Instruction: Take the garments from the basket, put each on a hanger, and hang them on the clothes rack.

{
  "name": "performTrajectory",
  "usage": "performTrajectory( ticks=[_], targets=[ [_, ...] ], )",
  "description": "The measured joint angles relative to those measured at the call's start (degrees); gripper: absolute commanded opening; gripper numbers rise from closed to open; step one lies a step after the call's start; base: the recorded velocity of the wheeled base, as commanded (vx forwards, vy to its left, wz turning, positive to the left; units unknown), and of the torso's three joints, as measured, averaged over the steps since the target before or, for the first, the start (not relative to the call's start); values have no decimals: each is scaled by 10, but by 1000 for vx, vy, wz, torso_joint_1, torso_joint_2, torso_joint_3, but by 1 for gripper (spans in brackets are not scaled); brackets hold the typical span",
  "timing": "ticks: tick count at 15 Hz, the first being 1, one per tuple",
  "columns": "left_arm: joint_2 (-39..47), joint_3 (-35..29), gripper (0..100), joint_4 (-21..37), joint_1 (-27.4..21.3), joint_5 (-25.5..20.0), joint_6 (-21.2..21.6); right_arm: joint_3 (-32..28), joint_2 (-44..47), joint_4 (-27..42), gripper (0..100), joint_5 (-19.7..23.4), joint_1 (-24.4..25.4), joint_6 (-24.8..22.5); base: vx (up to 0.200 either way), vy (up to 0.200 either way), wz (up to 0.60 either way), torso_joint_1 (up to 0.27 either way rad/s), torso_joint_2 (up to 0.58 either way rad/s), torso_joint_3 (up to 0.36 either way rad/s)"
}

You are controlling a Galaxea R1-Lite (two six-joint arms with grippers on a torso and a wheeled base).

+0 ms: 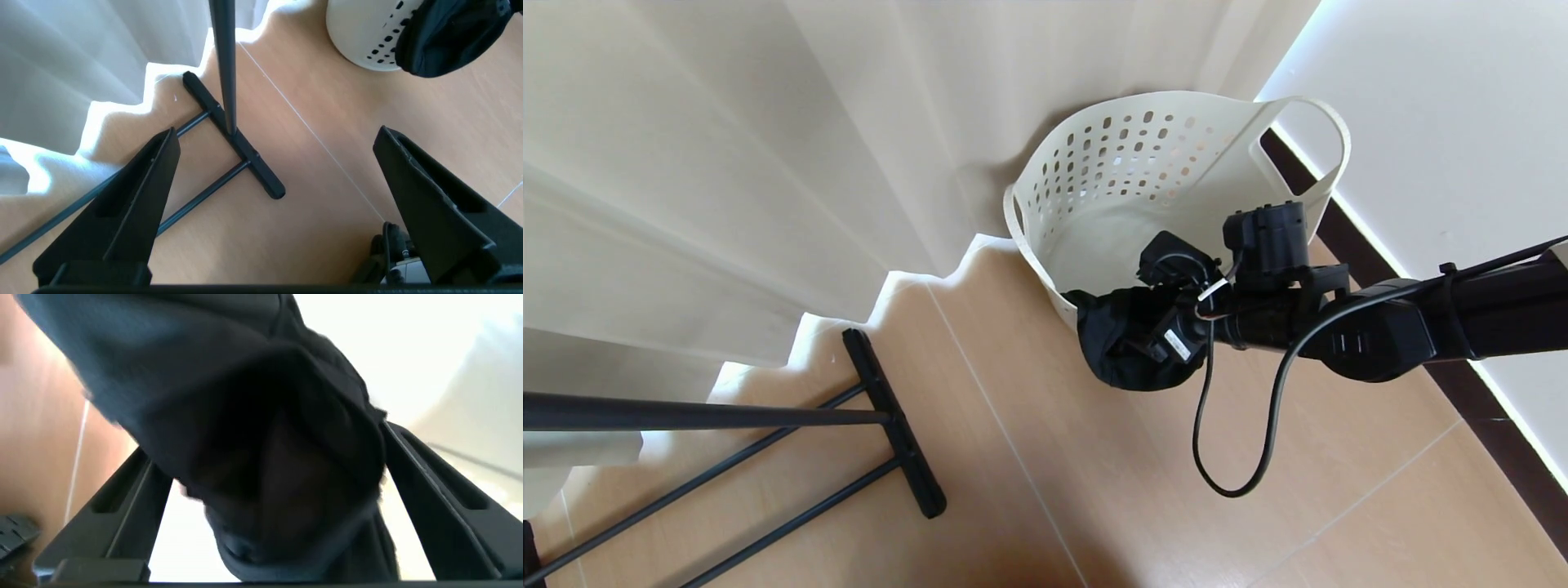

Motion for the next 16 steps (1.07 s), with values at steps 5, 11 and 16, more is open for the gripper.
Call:
performTrajectory(
  ticks=[5,11,16],
  targets=[
    [0,0,100,0,0,0,0,3,-26,6,100,7,1,26,0,0,0,0,0,0],
    [0,0,100,0,0,0,0,7,-45,8,100,16,4,39,0,0,0,0,0,0],
    [0,0,100,0,0,0,0,25,-45,8,100,22,23,39,0,0,0,0,0,0]
  ],
)
